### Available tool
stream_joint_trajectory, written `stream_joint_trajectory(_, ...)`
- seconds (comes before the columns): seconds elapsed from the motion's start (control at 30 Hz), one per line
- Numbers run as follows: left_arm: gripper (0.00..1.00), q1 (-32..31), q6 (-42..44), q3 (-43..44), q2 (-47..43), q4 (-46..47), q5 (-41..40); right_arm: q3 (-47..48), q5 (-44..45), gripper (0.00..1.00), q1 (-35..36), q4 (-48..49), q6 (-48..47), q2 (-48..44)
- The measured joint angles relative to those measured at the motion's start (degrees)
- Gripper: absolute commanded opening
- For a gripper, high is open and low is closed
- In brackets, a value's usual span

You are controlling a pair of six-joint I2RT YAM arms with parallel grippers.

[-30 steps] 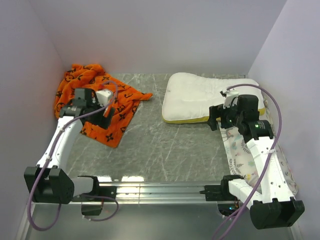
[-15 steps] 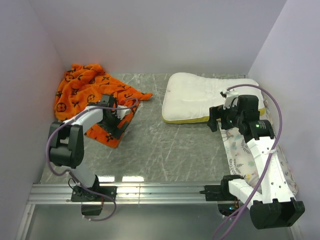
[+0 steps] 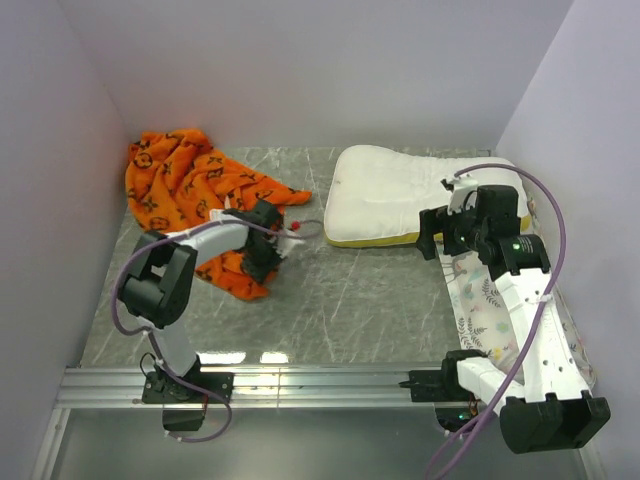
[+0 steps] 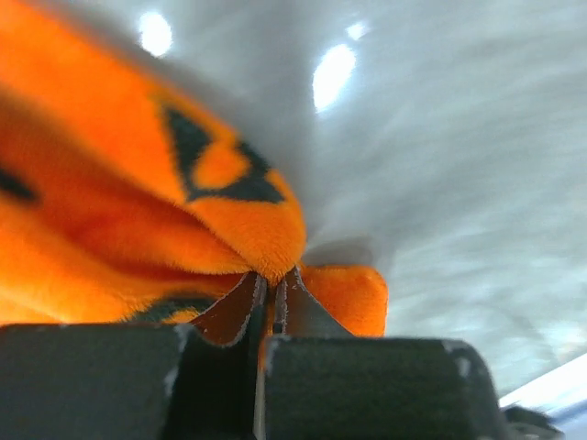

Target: Put the pillow into the pillowcase

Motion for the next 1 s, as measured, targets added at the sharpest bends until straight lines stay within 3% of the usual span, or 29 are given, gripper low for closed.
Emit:
stream_joint_trajectory(0.17,0.05,-13.5,-3.1,0.0,0.3,-1.4,6.4,1.7,-0.1,1.0,0.0,-0.6,-0.2,2.1)
stream_joint_trajectory(0.2,0.11,-15.0,-3.6,0.0,0.4,-1.9,7.6,1.9,0.0,1.0,0.0,-0.7,-0.2,2.4)
stream_joint_trajectory(0.23,0.24,-16.2,-4.0,-0.1,0.4,-2.4,9.0,2.2,0.0,1.0,0.0,-0.9,-0.4,2.7)
stream_joint_trajectory(0.37,0.52,-17.3,-6.4,-1.0,-0.2,-5.2,13.8,3.4,0.1,0.97,0.0,-1.4,-1.2,3.8)
stream_joint_trajectory(0.4,0.55,-17.2,-6.8,-1.0,-1.0,-6.0,14.3,3.8,0.1,0.95,0.0,-1.5,-1.4,4.1)
stream_joint_trajectory(0.43,0.66,-17.0,-7.5,-1.0,-2.5,-6.7,14.8,4.0,0.1,0.93,0.0,-1.6,-1.4,4.4)
stream_joint_trajectory(0.5,0.73,-15.5,-8.6,0.2,-7.3,-9.0,15.7,4.4,-0.3,0.86,0.0,-1.6,-1.5,5.1)
stream_joint_trajectory(0.6,0.83,-8.7,-9.6,7.5,-14.3,-11.9,17.5,4.5,-1.0,0.77,1.0,-1.1,-1.3,6.4)
stream_joint_trajectory(0.77,0.84,14.0,-8.4,20.3,-18.9,-8.7,16.5,6.7,0.8,0.69,9.6,1.3,-0.5,11.5)
stream_joint_trajectory(0.83,0.84,22.1,-7.7,20.4,-18.2,-7.3,13.6,10.0,1.7,0.67,14.9,2.5,0.0,15.9)
stream_joint_trajectory(1.0,0.84,34.7,-6.9,20.3,-8.6,-4.5,7.9,21.0,2.1,0.67,23.2,6.0,1.5,30.2)
